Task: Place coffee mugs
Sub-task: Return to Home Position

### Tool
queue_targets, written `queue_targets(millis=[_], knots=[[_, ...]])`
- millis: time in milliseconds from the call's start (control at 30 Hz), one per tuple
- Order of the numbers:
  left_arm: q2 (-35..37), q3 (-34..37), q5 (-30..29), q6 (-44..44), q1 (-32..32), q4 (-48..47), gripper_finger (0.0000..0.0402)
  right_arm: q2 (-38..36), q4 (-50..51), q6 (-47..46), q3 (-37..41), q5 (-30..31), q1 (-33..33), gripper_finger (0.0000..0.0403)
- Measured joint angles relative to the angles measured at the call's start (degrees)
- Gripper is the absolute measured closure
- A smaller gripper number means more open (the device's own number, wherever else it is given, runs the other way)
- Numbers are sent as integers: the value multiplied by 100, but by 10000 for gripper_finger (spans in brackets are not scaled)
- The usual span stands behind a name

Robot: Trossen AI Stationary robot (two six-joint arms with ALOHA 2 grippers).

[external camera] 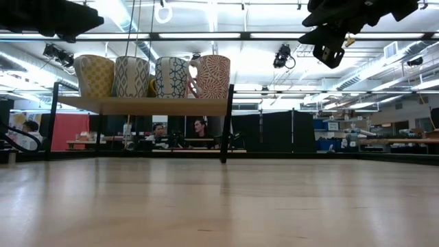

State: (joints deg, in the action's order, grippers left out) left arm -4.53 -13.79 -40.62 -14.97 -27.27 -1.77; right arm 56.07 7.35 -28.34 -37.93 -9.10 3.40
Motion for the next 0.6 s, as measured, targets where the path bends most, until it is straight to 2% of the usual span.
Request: queue_targets(millis=[100,167,267,600], knots=[[420,283,-2,-376,134,480,225,0,0,0,0,0,0,270],[441,475,4,-618,258,961,225,2,-3,2,0,-1,0,270],[420,648,376,-849,498,1337,225,0,-14,2,0,0,-1,270],[428,1221,1190,-179,1665,1415,225,0,-136,1,0,-2,-2,270]])
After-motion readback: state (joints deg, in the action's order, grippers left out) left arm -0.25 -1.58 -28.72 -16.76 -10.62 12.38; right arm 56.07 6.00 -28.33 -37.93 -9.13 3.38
